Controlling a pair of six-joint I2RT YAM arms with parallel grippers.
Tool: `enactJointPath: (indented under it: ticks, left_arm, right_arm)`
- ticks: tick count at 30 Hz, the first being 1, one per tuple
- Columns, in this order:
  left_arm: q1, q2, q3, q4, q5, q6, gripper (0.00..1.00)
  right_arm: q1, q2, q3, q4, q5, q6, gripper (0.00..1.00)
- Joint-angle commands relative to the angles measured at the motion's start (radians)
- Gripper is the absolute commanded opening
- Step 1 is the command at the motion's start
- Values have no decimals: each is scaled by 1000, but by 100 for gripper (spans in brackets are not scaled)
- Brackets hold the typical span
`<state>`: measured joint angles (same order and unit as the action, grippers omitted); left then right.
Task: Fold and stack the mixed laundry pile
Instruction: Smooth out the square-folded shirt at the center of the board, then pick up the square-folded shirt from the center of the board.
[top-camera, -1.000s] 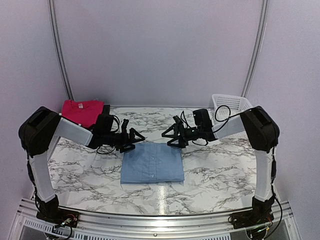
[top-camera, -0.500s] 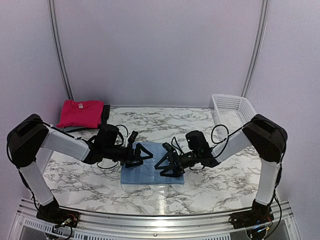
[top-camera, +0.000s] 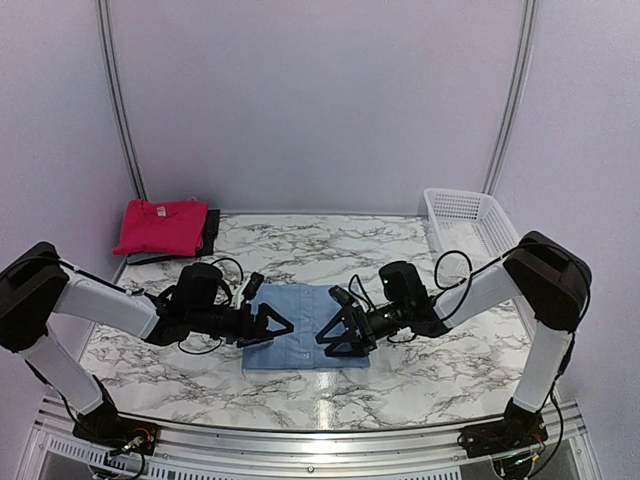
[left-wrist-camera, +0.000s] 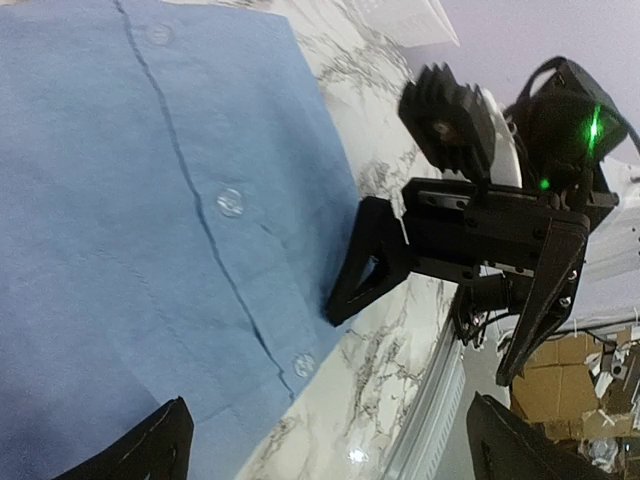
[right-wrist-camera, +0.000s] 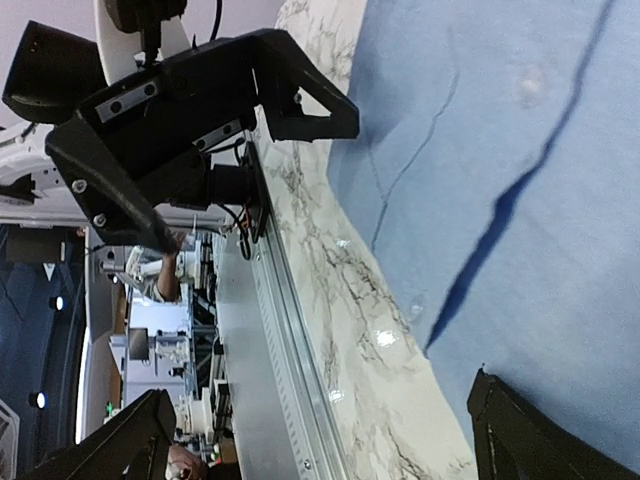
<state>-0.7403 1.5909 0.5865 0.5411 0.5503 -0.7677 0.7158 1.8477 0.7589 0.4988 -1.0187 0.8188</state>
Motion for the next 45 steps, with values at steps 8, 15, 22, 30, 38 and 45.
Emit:
enactJointPath:
  ticks: [8,15,22,30,38,45]
  left_arm:
    - [-57,56,-15,-81,-73,128,99]
    - [6,-92,-40,-168,-181,236,99]
    - [-154,-183,175,-517,-581,635,99]
    - [-358,26,399,-536,-709,1026,71]
    - [-494,317,631,-540,-706,1167,45]
    - [-517,488,768,-540,-683,1185,41]
  right_arm:
    - [20,134,-24,32,-11,-36,98]
    - [-16,-29,-64,-13,-22,-27,96]
    - [-164,-318,-89,-288,81,-128,96]
    - [-310,-473,-138,-449,153,-164,95]
    - [-369,-548,-219,-479,158,-131,96]
    - [-371,-552,-241,-490,153,-135,96]
